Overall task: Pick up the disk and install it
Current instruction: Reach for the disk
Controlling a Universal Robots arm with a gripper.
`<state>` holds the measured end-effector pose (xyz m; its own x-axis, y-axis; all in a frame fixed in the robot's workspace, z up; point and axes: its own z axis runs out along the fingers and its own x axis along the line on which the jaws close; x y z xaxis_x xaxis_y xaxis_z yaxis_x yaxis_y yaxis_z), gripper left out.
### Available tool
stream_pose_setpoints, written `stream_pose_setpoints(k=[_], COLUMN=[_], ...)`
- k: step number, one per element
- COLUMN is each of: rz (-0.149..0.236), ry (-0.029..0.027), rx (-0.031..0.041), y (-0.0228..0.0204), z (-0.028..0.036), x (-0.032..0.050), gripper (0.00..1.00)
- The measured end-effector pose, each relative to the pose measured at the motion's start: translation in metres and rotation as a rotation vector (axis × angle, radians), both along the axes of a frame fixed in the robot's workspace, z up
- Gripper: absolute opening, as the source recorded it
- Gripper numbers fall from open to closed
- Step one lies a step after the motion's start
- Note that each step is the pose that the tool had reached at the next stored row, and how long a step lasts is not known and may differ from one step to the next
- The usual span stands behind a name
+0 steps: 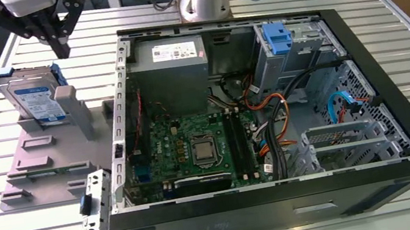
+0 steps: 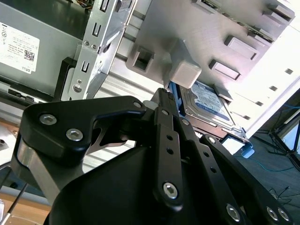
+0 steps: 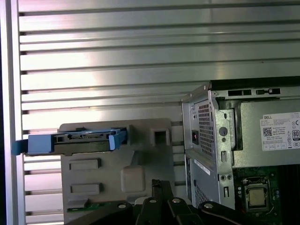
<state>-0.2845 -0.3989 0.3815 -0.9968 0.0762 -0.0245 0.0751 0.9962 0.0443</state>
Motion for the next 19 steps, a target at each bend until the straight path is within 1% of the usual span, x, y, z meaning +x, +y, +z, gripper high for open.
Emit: stream_pose_setpoints(k=[19], rz=[0.0], ry=[0.0], rx=[0.0], y=[0.0], z=[-0.0006], x=[-0.0055], gripper=[0.11])
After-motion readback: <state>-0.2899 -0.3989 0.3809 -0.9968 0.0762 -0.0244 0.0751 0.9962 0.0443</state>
